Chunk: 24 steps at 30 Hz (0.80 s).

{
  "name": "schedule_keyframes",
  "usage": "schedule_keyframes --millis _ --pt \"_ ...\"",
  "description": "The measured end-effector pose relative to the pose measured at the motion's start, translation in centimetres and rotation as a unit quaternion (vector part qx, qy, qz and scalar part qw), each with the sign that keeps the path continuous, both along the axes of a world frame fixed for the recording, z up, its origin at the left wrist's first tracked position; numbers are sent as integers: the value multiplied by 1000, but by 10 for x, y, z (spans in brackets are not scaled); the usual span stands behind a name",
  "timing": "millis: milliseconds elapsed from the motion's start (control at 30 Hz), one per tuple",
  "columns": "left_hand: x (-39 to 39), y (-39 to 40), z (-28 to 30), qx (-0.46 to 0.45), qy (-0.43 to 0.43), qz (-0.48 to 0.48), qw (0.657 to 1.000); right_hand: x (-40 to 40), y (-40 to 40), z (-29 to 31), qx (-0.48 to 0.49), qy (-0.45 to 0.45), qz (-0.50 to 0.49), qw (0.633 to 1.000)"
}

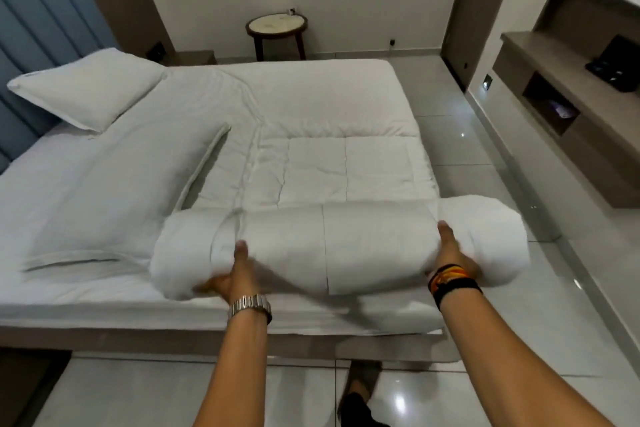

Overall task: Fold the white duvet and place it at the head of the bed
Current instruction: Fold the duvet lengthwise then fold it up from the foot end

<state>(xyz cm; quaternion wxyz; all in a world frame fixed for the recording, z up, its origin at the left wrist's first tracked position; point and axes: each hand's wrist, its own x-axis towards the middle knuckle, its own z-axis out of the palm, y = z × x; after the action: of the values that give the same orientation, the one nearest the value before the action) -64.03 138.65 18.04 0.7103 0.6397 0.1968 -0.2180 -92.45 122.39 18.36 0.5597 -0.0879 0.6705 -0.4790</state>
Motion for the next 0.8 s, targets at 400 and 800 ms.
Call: schedule_keyframes --millis 400,800 --pt "105 -213 -72 304 -485 -454 683 92 -190 -79 -305 619 352 633" --pt "138 -292 -146 463 -472 -484 574 116 -276 -161 -161 617 494 591"
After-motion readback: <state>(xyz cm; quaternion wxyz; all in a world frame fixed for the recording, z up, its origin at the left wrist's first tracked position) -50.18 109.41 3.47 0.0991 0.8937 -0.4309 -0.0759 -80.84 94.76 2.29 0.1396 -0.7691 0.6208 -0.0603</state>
